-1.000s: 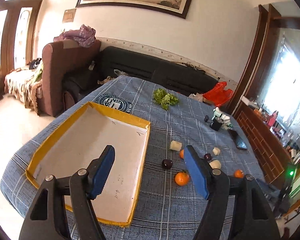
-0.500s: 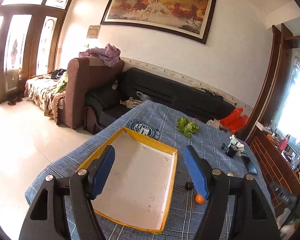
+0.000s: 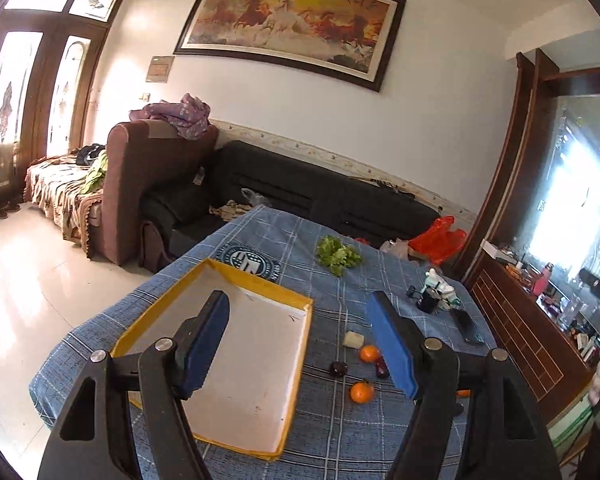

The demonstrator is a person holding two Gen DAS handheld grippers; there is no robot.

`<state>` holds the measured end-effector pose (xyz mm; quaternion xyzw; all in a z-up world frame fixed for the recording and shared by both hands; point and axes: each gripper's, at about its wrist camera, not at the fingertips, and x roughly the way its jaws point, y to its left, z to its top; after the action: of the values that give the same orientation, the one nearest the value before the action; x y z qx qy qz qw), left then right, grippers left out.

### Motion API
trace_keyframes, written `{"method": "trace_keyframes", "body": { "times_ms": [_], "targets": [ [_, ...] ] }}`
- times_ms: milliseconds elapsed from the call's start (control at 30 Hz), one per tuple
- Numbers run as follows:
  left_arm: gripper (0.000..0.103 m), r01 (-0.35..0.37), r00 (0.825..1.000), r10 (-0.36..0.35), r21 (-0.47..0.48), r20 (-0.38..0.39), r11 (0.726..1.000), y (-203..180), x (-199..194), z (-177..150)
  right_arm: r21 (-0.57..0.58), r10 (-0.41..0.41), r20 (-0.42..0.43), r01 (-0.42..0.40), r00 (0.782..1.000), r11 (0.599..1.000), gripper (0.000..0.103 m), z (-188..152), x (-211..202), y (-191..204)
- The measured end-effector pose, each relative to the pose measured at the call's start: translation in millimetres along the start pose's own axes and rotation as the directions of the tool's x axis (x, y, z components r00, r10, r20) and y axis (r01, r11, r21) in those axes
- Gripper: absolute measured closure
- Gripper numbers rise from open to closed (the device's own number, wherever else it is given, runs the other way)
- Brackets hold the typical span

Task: Organize fruits

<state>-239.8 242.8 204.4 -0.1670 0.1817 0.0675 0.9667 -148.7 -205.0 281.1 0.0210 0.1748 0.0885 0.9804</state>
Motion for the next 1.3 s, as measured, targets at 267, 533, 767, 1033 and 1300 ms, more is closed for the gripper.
{"method": "trace_keyframes", "body": {
  "times_ms": [267,533,767,1033,1300],
  "targets": [
    [0.023,0.016,0.993,-0.012,0.035,-0.114,0.999,-15.6,22.8,-19.6,0.062,0.087,-0.293,-0.072,0.952,0.995,0.012,-109.9,62.4,-2.1],
    [0.022,0.043,0.950,-0.009,0.101,-0.312,0.994,-41.7,97.4,-56.3,0.180,0.180,-0.483,-0.104,0.857,0.978,0.019,-184.7,137.0,-8.2],
    [0.047,0.100,0.867,0.005,0.185,-0.498,0.978,-73.9,171.7,-107.3,0.113,0.148,-0.543,-0.102,0.827,0.988,0.027,-211.3,168.1,0.7],
    [0.047,0.119,0.840,0.072,0.312,-0.538,0.943,-103.2,223.0,-136.6,0.124,0.163,-0.562,-0.112,0.811,0.986,0.035,-223.6,178.2,-3.0],
    [0.060,0.187,0.818,0.069,0.378,-0.571,0.907,-121.6,246.8,-158.8,0.102,0.153,-0.562,-0.115,0.813,0.988,0.036,-224.5,174.1,2.4]
  ]
}}
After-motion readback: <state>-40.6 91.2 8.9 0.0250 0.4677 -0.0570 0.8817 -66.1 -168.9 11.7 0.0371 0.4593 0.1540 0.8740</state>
